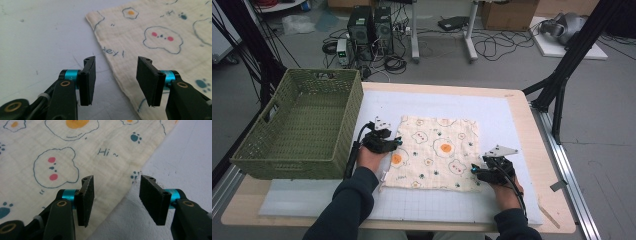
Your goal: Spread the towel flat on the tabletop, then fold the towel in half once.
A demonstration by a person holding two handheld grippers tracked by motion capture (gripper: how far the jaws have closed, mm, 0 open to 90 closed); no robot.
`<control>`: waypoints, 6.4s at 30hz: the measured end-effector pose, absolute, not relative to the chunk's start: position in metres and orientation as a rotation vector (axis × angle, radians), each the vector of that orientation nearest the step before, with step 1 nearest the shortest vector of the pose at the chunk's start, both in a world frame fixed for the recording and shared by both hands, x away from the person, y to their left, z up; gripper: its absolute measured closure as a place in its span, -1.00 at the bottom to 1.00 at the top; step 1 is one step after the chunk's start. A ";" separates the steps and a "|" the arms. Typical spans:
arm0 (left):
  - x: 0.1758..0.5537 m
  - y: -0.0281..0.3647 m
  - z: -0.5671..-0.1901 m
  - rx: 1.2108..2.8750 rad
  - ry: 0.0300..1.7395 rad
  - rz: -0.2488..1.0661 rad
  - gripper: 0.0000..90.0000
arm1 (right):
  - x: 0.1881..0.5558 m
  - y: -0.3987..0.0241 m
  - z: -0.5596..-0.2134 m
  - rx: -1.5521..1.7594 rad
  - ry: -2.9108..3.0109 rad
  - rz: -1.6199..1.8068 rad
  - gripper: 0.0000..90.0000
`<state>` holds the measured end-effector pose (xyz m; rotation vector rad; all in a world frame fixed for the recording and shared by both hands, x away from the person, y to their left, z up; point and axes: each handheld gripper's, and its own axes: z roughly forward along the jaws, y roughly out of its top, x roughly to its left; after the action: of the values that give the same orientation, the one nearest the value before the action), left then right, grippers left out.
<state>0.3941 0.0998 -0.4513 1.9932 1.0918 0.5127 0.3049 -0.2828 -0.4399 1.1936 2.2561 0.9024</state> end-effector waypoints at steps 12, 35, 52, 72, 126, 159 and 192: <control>0.378 0.110 -0.450 2.005 1.129 0.604 0.95 | 0.303 -0.285 -0.438 1.213 2.235 0.930 -0.06; 0.353 0.140 -0.449 1.929 1.082 0.487 0.08 | 0.291 -0.259 -0.437 1.136 2.366 0.854 0.94; 0.323 0.126 -0.451 2.023 0.980 0.441 0.29 | 0.286 -0.268 -0.440 1.172 2.248 0.984 0.17; 0.310 0.143 -0.445 2.011 1.013 0.388 0.95 | 0.277 -0.270 -0.437 1.201 2.341 0.937 0.89; 0.321 0.155 -0.420 1.713 0.886 0.461 -0.43 | 0.277 -0.316 -0.413 1.156 2.038 1.136 -0.75; 0.426 0.128 -0.421 1.755 1.093 0.449 -0.37 | 0.283 -0.310 -0.416 1.131 2.096 1.170 -0.75; 0.456 0.113 -0.451 1.956 1.118 0.506 0.91 | 0.415 -0.277 -0.417 1.259 2.207 1.032 -0.01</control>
<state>0.4561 0.1126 -0.4508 1.9558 1.1180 0.5064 0.4149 -0.2773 -0.4168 1.2593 2.2069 1.0324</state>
